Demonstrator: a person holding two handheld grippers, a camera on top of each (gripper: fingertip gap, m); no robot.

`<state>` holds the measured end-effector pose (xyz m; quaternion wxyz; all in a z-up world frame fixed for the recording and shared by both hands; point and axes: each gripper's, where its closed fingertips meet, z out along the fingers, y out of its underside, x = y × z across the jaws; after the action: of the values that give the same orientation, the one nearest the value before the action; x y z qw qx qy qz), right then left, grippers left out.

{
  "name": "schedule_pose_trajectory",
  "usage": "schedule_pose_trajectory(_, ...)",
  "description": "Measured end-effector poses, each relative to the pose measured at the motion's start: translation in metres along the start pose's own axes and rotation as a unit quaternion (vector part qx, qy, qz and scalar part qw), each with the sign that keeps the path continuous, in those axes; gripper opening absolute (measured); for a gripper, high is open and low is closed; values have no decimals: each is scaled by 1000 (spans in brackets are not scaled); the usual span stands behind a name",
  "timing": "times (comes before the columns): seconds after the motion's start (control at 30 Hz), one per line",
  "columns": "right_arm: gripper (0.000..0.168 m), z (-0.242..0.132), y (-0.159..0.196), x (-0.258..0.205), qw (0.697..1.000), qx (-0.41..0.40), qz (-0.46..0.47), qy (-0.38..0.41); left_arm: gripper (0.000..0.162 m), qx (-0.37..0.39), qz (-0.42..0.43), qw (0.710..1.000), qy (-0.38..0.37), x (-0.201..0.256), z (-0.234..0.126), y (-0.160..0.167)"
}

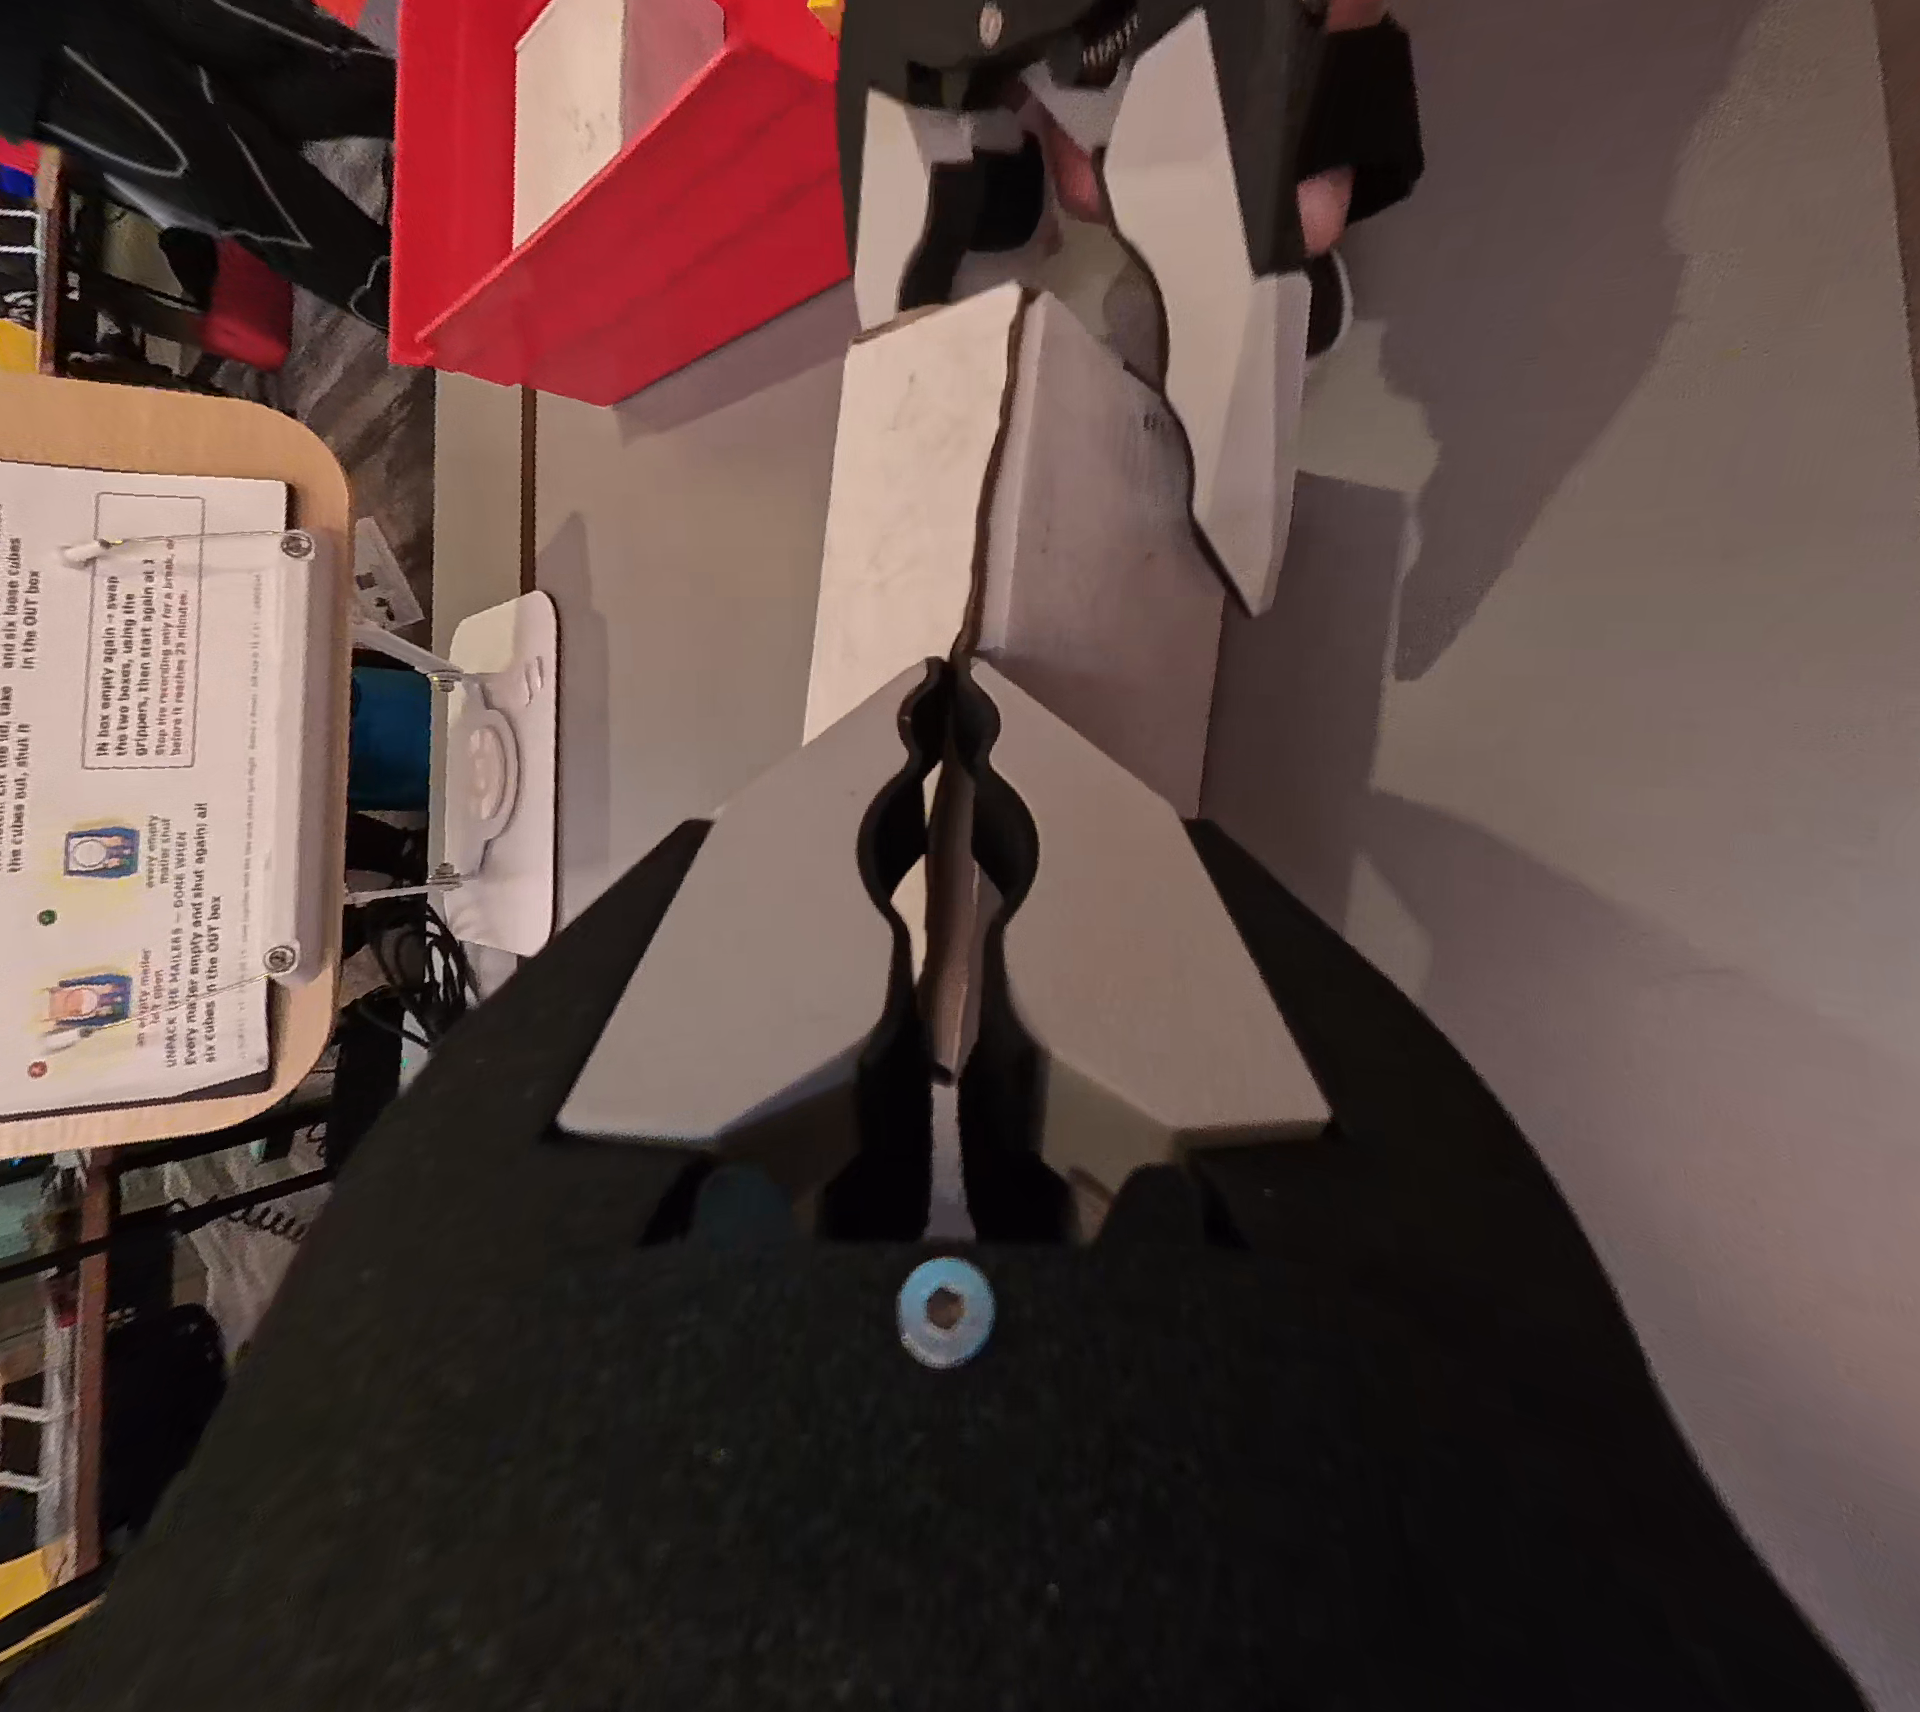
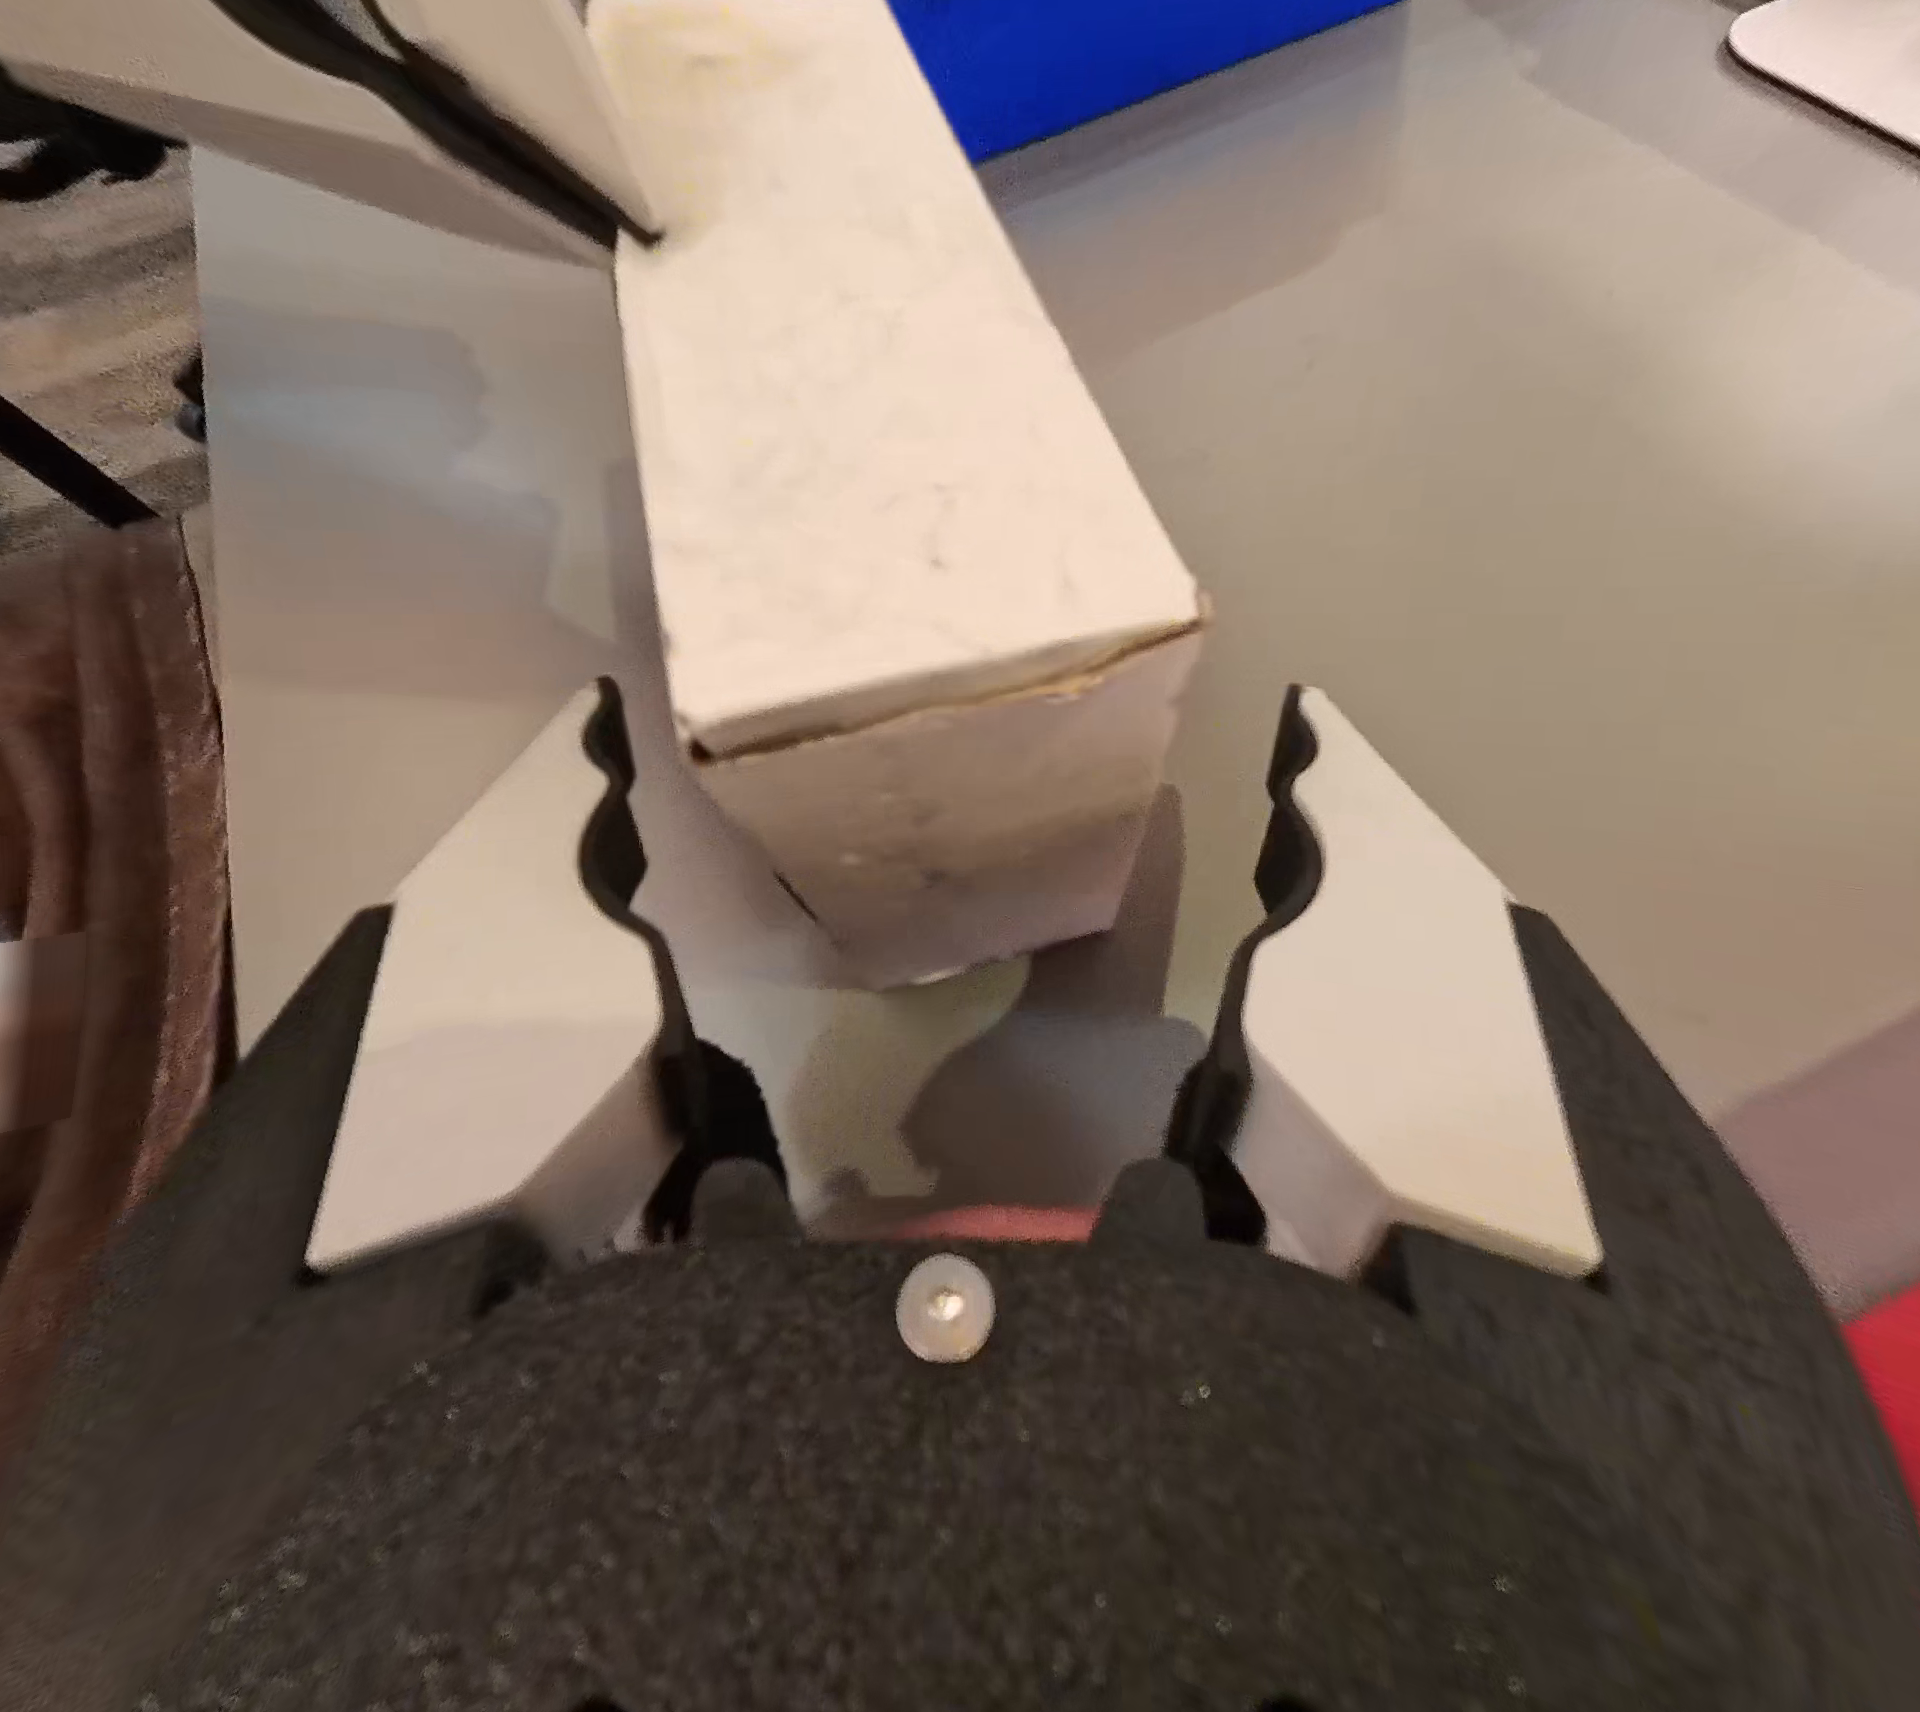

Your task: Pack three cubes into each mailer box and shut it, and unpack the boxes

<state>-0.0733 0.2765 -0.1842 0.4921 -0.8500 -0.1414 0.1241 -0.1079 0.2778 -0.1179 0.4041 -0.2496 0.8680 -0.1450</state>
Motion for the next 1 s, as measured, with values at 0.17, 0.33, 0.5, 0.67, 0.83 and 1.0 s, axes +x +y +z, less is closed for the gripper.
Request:
schedule_pose_trajectory(0.17,85,12,0,3,999,-2,-41,17,0,19,-25,1000,3,3,1,-3)
schedule_pose_trajectory(0.33,82,17,-3,4,999,-1,-52,-2,15,3,-43,999,12,-4,0,3)
schedule_pose_trajectory(0.5,81,17,-3,4,998,-4,-55,-5,64,-26,-84,992,92,-11,-5,19)
schedule_pose_trajectory(0.67,81,17,-2,4,998,-5,-58,-6,56,-52,-64,985,153,-13,6,27)
schedule_pose_trajectory(0.83,80,17,-1,5,998,-10,-64,-1,51,-67,-80,969,222,-11,9,25)
schedule_pose_trajectory(1.0,79,17,-1,4,997,-12,-72,-1,46,-59,-101,952,284,-9,4,22)
